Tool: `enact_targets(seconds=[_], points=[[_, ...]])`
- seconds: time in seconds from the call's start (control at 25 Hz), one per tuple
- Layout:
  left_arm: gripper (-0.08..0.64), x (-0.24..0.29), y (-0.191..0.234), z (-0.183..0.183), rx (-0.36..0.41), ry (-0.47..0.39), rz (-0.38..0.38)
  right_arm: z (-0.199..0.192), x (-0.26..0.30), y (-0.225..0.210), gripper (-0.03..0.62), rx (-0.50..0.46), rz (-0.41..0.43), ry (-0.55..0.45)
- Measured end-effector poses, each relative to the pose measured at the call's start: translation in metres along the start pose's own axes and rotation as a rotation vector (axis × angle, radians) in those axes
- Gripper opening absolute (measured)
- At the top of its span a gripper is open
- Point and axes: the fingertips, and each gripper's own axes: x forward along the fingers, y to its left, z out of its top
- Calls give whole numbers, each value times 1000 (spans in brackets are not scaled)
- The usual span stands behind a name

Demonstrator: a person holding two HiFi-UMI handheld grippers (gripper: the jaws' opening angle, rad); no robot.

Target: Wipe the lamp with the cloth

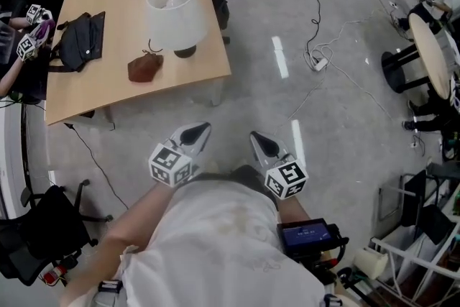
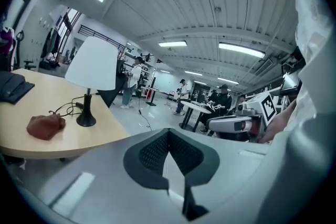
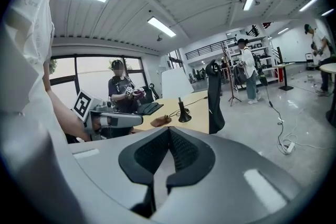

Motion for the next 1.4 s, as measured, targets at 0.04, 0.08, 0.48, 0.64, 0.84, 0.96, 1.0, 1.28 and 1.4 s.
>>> enact_targets(seconds=[0.04, 0.08, 0.48, 0.64, 0.84, 0.96, 1.0, 1.28, 1.4], points=[[0, -1, 4, -3, -13, 2, 16, 0, 4, -1, 14, 0, 12, 8], [0, -1, 7, -6, -26, 6, 32, -1, 7, -2, 14, -1, 26, 18], [0, 34, 30, -2, -45, 34, 134, 17, 53, -43, 14, -27, 141, 37], [2, 65, 28, 8, -13, 66, 154, 30, 65, -67, 14, -33, 193, 27], [0, 96, 21, 15, 42, 106, 173, 36, 73, -96, 14, -17, 244, 20], [2, 103, 22, 17, 37, 106, 208, 37, 75, -107, 14, -15, 279, 24], [2, 103, 23, 17, 29, 104, 221, 37, 76, -110, 14, -15, 290, 29], [2, 95, 33, 10, -26, 126, 311, 37, 92, -120, 14, 7, 335, 53], [2, 88, 48, 12, -50, 120, 356, 38, 102, -119, 14, 18, 347, 54]])
